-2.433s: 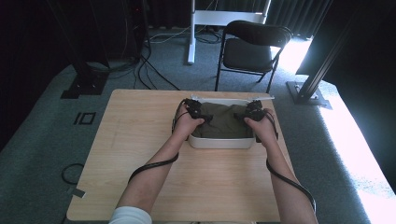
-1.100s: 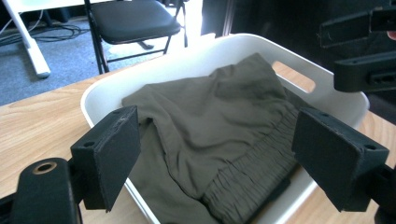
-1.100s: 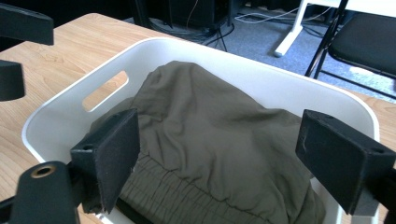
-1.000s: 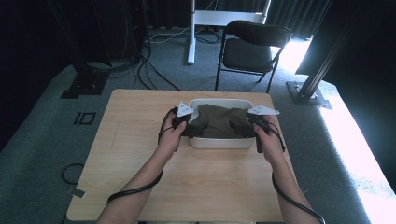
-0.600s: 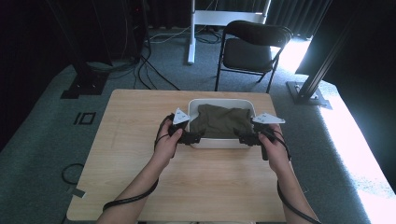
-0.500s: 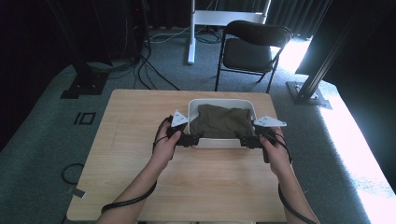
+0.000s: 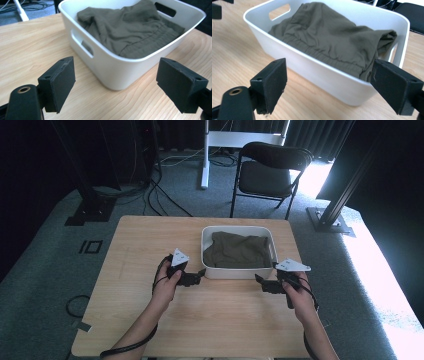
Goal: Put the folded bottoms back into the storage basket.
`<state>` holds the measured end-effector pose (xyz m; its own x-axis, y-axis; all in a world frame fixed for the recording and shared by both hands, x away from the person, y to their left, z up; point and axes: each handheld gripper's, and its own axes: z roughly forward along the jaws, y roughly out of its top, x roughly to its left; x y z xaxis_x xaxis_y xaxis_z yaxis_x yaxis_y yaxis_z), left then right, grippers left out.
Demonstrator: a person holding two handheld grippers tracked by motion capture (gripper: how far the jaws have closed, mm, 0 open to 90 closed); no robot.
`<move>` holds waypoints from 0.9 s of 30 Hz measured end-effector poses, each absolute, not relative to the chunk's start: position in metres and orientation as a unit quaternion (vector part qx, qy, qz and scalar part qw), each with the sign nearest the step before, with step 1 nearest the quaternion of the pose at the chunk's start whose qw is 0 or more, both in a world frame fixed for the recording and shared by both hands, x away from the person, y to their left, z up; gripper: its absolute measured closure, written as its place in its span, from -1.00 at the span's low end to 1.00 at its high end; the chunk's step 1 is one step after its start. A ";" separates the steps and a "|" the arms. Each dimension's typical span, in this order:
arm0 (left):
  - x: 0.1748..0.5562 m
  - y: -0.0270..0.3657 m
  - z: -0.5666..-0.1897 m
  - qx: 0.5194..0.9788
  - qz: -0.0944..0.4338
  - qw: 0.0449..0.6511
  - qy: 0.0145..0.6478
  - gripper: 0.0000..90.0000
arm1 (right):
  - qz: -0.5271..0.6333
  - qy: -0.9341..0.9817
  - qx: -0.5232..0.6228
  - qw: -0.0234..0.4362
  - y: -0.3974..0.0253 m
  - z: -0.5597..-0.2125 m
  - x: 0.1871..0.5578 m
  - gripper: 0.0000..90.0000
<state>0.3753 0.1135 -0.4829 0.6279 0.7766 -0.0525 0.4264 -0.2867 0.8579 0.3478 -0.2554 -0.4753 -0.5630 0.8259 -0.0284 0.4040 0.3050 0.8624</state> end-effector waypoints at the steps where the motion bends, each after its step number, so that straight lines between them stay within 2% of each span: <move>1: 0.375 0.115 -0.485 0.778 0.193 0.454 0.388 -0.62 | 0.434 0.769 0.402 0.243 -0.257 -0.478 0.346 -0.69; 6: 0.370 0.125 -0.494 0.777 0.195 0.447 0.398 -0.62 | 0.434 0.764 0.421 0.225 -0.262 -0.492 0.339 -0.69; 11: 0.365 0.135 -0.505 0.776 0.196 0.439 0.408 -0.62 | 0.408 0.777 0.416 0.238 -0.267 -0.506 0.332 -0.69; 27: 0.341 0.161 -0.528 0.778 0.191 0.414 0.433 -0.62 | 0.381 0.765 0.465 0.228 -0.289 -0.545 0.312 -0.69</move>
